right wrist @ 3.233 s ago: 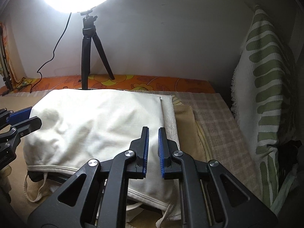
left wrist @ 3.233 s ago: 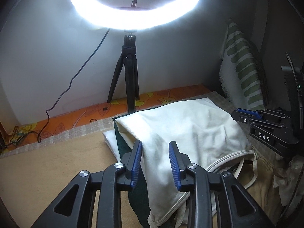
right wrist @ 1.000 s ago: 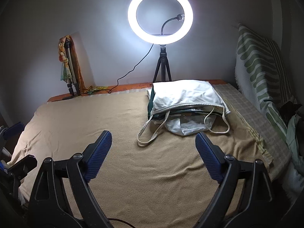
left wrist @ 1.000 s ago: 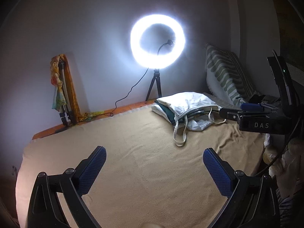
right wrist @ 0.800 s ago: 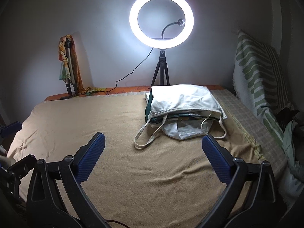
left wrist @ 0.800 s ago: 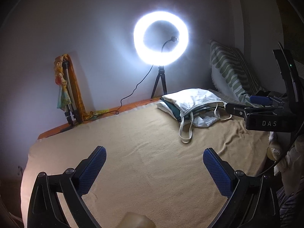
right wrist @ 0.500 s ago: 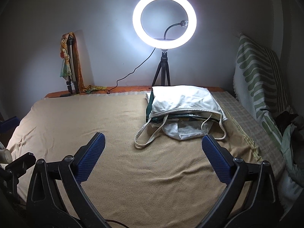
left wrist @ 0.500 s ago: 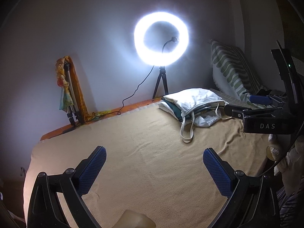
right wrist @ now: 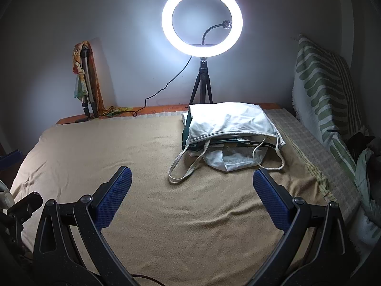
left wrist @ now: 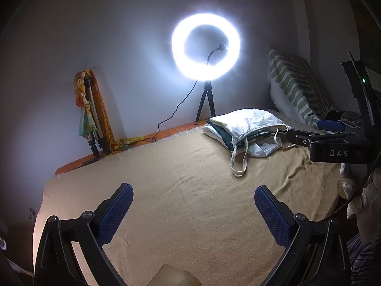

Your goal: Fold small clothes

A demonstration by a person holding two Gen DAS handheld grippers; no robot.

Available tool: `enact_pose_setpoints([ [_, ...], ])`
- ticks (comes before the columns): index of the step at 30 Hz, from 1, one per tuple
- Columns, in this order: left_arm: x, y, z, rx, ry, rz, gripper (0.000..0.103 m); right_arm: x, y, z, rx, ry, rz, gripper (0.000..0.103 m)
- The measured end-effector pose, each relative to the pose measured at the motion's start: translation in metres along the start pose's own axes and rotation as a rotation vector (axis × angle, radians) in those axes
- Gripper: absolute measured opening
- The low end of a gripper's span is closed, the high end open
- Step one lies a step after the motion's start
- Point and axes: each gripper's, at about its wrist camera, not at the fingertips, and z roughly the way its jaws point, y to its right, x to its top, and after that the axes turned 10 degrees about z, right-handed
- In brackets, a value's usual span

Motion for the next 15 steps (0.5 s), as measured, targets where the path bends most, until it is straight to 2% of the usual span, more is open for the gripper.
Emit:
enact_pose_setpoints([
  [15,-0.0006,-0.0013,-0.0014,0.008,0.000,0.006,0.103,-0.0017,0.0013,0.0017,0.005,-0.010,0.014,0.103],
])
